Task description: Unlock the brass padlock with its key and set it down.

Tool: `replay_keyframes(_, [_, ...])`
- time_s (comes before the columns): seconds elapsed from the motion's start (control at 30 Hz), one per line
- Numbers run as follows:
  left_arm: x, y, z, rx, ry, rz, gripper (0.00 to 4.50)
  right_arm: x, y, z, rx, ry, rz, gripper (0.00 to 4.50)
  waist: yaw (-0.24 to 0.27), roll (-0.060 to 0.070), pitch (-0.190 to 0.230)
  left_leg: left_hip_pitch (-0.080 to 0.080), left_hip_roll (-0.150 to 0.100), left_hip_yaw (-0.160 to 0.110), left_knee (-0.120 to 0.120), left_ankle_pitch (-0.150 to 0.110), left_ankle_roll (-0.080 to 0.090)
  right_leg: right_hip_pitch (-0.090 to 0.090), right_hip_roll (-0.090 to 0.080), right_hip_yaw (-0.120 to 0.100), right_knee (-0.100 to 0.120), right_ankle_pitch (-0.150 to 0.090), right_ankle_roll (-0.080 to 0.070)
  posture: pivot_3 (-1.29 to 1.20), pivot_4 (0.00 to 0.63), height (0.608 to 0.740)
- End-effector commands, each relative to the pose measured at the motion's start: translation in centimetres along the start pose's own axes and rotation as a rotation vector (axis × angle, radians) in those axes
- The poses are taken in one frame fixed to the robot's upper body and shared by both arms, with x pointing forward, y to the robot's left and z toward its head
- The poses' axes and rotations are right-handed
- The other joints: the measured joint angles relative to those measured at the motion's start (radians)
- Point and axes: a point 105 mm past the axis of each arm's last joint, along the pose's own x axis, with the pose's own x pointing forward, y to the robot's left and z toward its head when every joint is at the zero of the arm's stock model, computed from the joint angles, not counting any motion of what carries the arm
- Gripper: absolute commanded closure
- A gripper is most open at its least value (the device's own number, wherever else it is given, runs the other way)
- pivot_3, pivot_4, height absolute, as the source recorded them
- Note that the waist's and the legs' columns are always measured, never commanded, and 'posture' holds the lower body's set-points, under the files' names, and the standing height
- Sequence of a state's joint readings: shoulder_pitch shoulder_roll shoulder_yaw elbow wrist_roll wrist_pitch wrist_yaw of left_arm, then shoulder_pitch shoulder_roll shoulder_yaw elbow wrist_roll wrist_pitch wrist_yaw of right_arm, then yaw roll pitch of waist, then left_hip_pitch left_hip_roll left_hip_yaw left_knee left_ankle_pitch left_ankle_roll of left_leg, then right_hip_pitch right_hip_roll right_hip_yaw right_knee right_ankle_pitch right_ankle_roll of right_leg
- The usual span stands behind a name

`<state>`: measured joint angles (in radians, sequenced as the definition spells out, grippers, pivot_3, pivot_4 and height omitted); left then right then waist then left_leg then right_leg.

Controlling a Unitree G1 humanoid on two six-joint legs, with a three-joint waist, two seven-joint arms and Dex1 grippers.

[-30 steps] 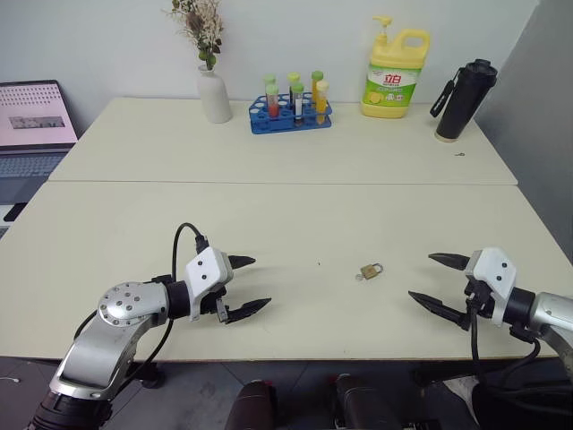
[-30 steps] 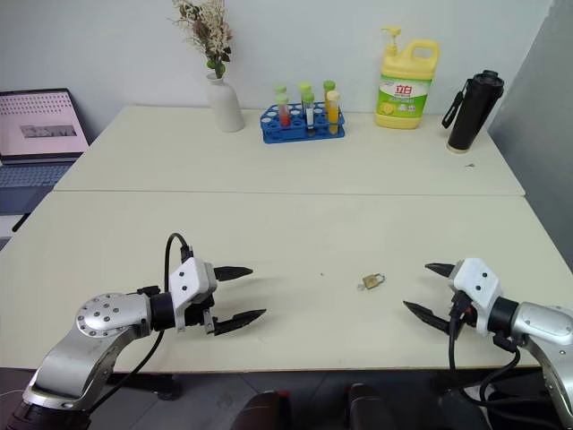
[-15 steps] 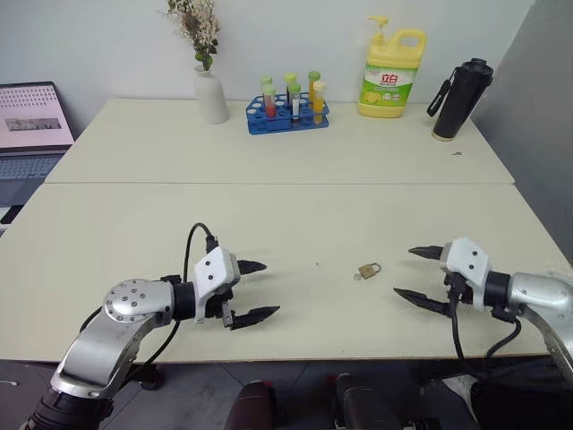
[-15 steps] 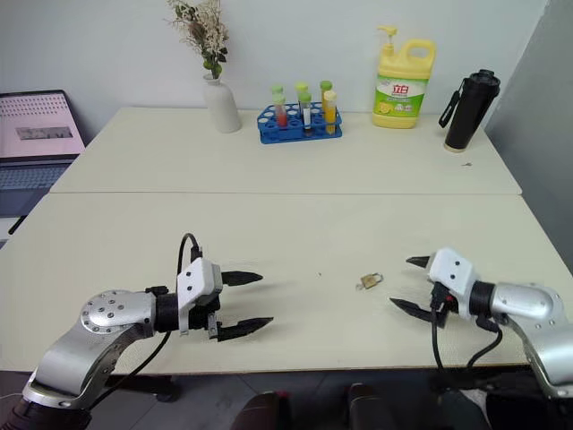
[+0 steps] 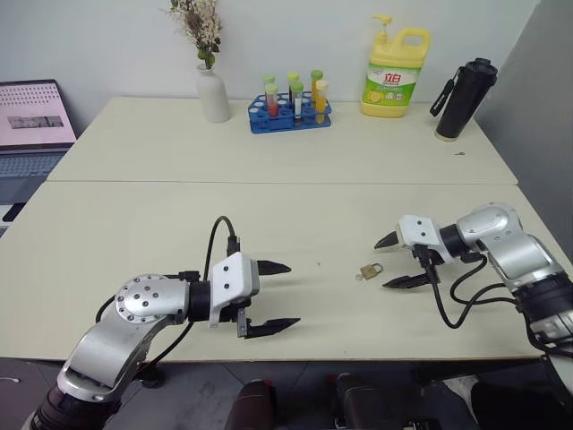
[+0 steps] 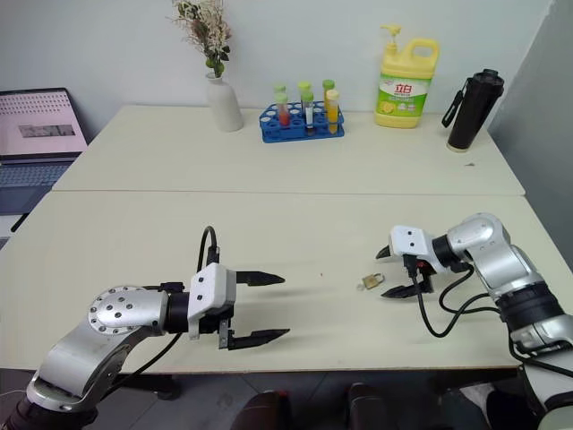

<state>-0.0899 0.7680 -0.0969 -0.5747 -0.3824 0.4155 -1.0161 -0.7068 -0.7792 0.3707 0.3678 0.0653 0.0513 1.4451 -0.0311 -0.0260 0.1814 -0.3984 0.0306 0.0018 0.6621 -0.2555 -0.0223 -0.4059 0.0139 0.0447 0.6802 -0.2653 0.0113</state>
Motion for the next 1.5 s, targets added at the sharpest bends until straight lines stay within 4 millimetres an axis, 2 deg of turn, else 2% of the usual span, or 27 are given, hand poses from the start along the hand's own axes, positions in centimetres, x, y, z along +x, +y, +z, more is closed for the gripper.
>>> replay_keyframes(0.03, [0.3,-1.1,0.7,0.054,0.003,-0.046,0.11,0.4,-0.3,0.1,-0.048,0.009,0.047,0.00,0.000,0.000,0.000,0.000,0.000,0.000,0.000,0.000,0.000,0.000,0.000,0.000,0.000,0.000,-0.001,0.00,0.150,0.740])
replay_keyframes(0.23, [0.6,-1.3,0.5,0.059,0.009,-0.046,0.11,1.9,-0.3,0.1,-0.039,-0.020,0.078,0.00,0.001,0.000,0.000,0.000,0.000,0.000,0.000,0.000,0.000,0.000,-0.001,0.000,0.000,0.000,-0.001,0.00,0.150,0.740])
replay_keyframes(0.4, [0.6,-1.4,0.3,0.059,0.009,-0.049,0.11,2.3,-0.4,-0.3,-0.023,-0.024,0.074,0.00,0.001,0.000,0.000,0.000,0.000,0.000,0.000,0.000,0.000,0.000,-0.001,0.000,0.001,0.000,-0.001,0.00,0.150,0.740])
replay_keyframes(0.5, [0.7,-1.4,0.0,0.069,0.015,-0.051,0.00,2.4,-0.3,-0.8,-0.034,0.006,0.084,0.53,0.000,0.000,0.000,0.001,0.000,0.000,0.000,0.000,0.000,0.000,-0.001,0.000,0.001,0.000,-0.001,0.00,0.150,0.740])
replay_keyframes(0.77, [0.9,-1.2,-0.4,0.080,0.017,-0.048,0.00,2.8,-0.3,-1.0,0.016,0.019,0.114,3.37,0.001,0.000,0.000,0.002,0.000,0.000,0.001,0.000,0.000,0.001,-0.001,0.000,0.001,0.000,-0.001,0.00,0.150,0.740])
replay_keyframes(0.8, [0.9,-1.2,-0.5,0.082,0.018,-0.048,0.00,2.8,-0.3,-0.9,0.013,0.019,0.113,3.58,0.001,0.000,0.000,0.002,0.000,0.000,0.001,0.000,0.000,0.001,-0.001,0.000,0.001,0.001,-0.001,0.00,0.150,0.740])
replay_keyframes(0.97, [0.9,-0.8,-0.6,0.068,0.008,-0.027,0.00,2.6,-0.3,-1.0,-0.036,0.035,0.082,3.57,0.000,0.000,0.000,0.002,0.000,0.000,0.001,0.000,0.000,0.001,-0.001,0.000,0.001,0.000,-0.001,0.00,0.150,0.740])
replay_keyframes(1.03, [0.9,0.0,-0.7,0.045,-0.009,0.031,0.00,2.2,-0.6,-0.2,-0.062,0.002,0.022,3.57,0.001,0.001,0.000,0.002,0.000,0.000,0.001,0.000,0.000,0.001,-0.001,0.000,0.001,0.000,-0.001,0.00,0.150,0.740])
replay_keyframes(1.17, [0.8,2.4,-0.7,-0.023,-0.049,0.173,0.00,0.6,-0.8,3.0,-0.170,-0.125,-0.170,3.57,0.002,0.001,0.000,0.001,0.000,-0.001,0.001,0.000,0.000,0.001,-0.002,0.000,0.002,0.000,-0.001,0.00,0.150,0.740])
replay_keyframes(1.3, [1.0,4.4,-0.5,-0.046,-0.054,0.235,0.00,-0.5,0.6,5.3,-0.242,-0.185,-0.339,3.57,0.003,0.001,0.000,0.000,0.000,-0.002,0.001,0.000,0.000,0.000,-0.002,-0.001,0.002,-0.001,0.001,0.00,0.150,0.740])
replay_keyframes(1.4, [1.1,5.3,0.5,-0.069,-0.098,0.237,0.00,-0.7,1.5,6.3,-0.357,-0.155,-0.443,3.57,0.004,0.001,0.000,0.000,-0.001,-0.002,0.001,0.000,0.000,0.001,-0.002,-0.001,0.001,-0.001,0.002,0.00,0.150,0.740])
replay_keyframes(1.47, [1.2,5.7,0.7,-0.073,-0.108,0.233,0.00,-0.7,1.6,6.8,-0.384,-0.149,-0.493,3.57,0.003,0.001,0.000,0.000,-0.001,-0.001,0.001,0.000,0.000,0.000,-0.001,-0.001,0.001,-0.002,0.003,0.00,0.150,0.740])
replay_keyframes(1.5, [1.2,5.6,1.2,-0.094,-0.129,0.208,0.00,-0.9,1.4,7.5,-0.402,-0.157,-0.576,3.57,0.001,0.001,0.000,0.000,-0.001,-0.001,0.001,0.000,0.000,0.001,-0.001,-0.001,0.001,-0.002,0.003,0.00,0.150,0.740])
